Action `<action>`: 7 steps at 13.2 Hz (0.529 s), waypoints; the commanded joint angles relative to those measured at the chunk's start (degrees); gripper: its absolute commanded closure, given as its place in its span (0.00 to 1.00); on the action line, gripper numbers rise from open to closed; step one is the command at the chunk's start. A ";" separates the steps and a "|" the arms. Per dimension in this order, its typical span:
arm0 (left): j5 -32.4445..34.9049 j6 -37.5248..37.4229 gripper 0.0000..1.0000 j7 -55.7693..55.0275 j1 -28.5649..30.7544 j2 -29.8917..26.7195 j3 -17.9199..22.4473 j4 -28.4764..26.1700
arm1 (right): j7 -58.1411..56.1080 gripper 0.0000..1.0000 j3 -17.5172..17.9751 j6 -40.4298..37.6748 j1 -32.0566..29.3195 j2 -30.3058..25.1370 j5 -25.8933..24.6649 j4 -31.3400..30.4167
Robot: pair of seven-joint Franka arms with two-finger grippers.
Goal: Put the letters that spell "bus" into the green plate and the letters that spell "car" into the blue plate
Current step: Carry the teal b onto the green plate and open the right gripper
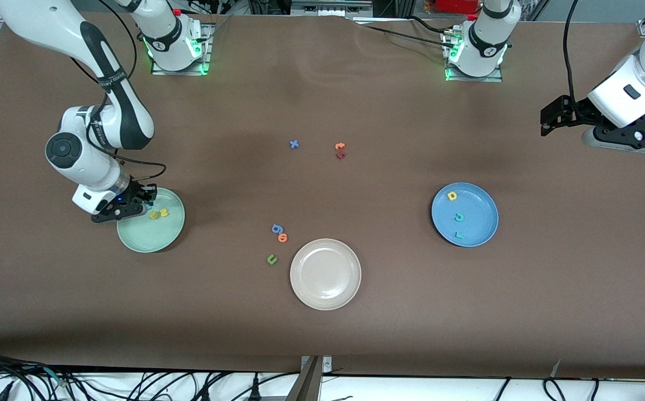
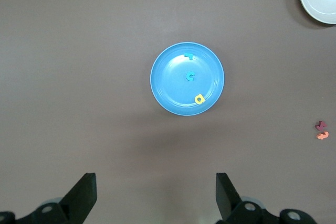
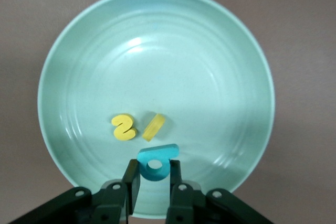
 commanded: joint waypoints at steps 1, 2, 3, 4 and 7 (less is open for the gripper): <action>-1.77 -1.08 0.00 0.70 0.45 -0.35 -0.16 0.79 | -1.52 0.76 -0.38 0.16 0.06 1.83 1.46 0.85; -1.77 -1.08 0.00 0.61 0.45 -0.35 -0.16 0.79 | -1.52 0.39 -0.64 0.16 0.06 2.01 1.55 0.94; -1.77 -1.08 0.00 0.61 0.45 -0.35 -0.16 0.79 | -1.43 0.21 -0.73 0.16 0.06 1.92 1.55 0.94; -1.77 -1.08 0.00 0.52 0.45 -0.35 -0.24 0.79 | -1.43 0.01 -0.73 0.16 0.06 1.92 1.55 0.94; -1.77 -1.08 0.00 0.61 0.45 -0.35 -0.16 0.79 | -1.43 0.00 -0.73 -0.62 -0.12 -0.18 1.64 1.20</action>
